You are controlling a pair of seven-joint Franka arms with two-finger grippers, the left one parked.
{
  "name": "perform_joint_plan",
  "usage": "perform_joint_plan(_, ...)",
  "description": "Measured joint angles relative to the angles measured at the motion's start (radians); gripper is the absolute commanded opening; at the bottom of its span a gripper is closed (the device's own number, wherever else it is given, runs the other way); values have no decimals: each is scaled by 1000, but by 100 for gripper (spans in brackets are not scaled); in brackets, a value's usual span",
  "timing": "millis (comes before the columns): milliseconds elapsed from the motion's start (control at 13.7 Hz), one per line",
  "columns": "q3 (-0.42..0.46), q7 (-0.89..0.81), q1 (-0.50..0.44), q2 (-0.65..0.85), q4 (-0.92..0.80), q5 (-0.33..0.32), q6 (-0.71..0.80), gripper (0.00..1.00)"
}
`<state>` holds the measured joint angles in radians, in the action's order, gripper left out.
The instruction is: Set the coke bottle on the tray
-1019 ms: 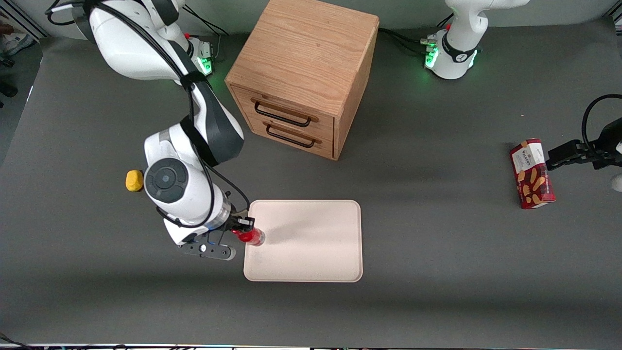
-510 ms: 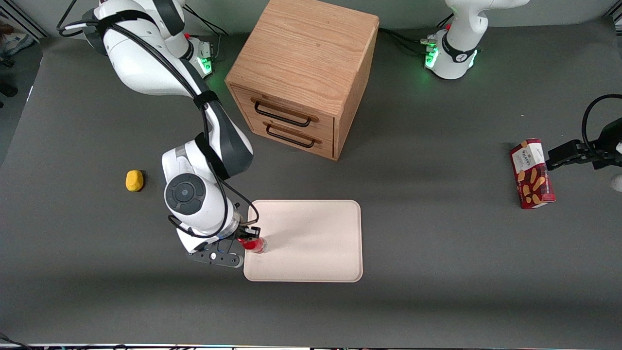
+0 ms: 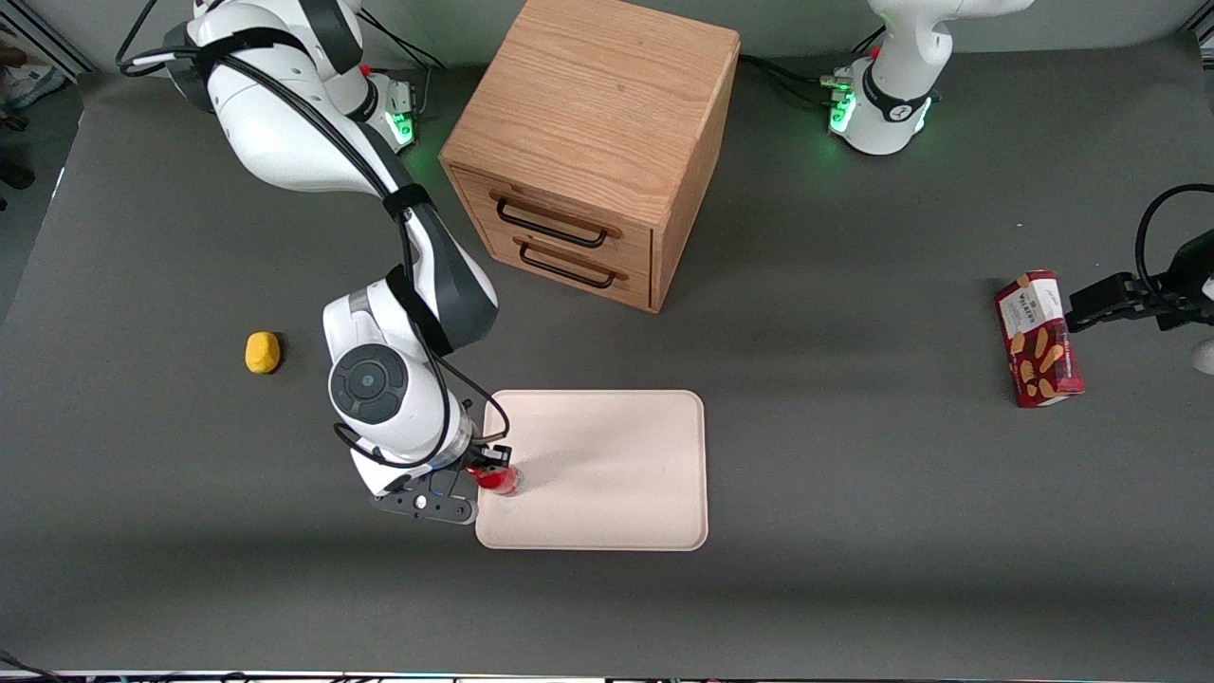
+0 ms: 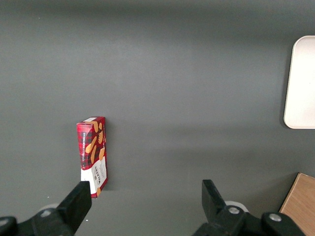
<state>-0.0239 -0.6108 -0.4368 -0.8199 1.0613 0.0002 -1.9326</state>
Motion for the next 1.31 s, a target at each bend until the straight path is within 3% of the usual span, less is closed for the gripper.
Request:
perform_joint_plan(291, 0, -20, -2, 0, -1, 0, -2, 100)
perform_joint_plan(874, 0, -22, -2, 9, -11, -1, 4, 100)
perform_joint_plan(1311, 5, -22, -2, 193, -42, -2, 285, 100)
